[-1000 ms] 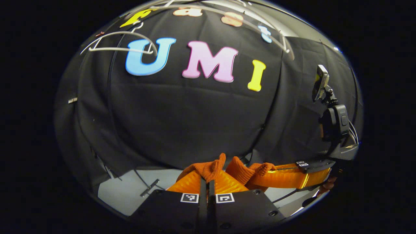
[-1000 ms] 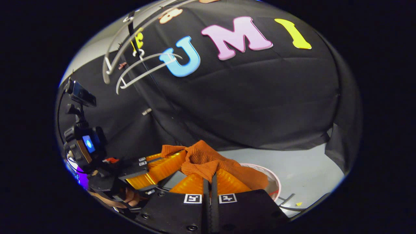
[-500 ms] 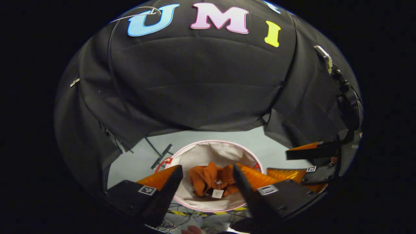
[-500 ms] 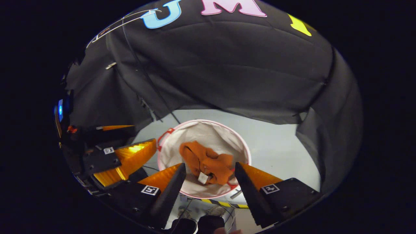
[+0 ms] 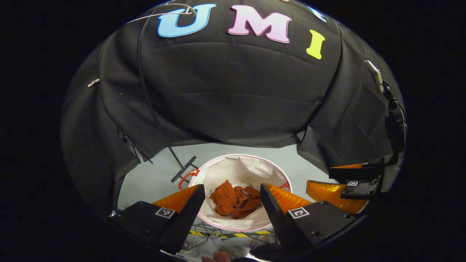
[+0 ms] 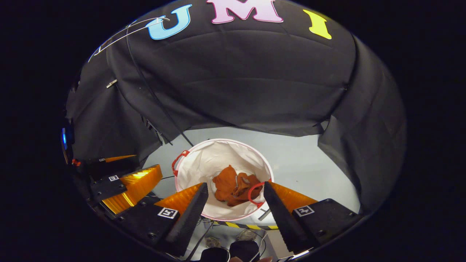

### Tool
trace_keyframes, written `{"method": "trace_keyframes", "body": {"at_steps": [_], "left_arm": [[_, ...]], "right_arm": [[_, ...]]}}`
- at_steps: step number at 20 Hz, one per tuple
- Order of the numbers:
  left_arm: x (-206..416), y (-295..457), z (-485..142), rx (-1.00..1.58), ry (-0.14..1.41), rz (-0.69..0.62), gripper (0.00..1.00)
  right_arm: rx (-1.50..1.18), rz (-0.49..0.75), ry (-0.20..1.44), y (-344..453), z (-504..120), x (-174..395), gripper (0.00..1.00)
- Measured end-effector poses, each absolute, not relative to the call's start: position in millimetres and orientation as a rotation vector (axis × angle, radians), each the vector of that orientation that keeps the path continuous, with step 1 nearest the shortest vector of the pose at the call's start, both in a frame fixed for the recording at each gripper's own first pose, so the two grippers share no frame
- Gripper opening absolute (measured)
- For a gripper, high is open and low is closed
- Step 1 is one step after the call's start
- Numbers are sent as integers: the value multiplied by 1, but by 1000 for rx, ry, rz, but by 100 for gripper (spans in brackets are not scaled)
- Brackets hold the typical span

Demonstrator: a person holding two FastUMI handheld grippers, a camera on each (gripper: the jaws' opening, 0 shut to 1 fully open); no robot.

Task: Grasp the clothes on the hanger with both hands and then place them into the laundry hamper below.

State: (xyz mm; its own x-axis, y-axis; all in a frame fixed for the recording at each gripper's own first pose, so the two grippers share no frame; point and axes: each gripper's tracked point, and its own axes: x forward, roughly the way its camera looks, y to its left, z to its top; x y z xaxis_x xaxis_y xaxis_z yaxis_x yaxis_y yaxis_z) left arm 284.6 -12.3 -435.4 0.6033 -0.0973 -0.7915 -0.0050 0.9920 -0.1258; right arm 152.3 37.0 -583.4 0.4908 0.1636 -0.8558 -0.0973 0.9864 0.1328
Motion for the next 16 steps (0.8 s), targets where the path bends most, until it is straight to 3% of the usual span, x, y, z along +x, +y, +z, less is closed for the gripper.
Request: {"method": "trace_keyframes", "body": {"at_steps": [8,16], "left_arm": [[263,10,-322,-87,718,-56,96],[230,43,-158,-73,428,-14,96]], "right_arm": [[73,82,846,38,-558,184,99],[66,10,489,34,-511,239,99]]}}
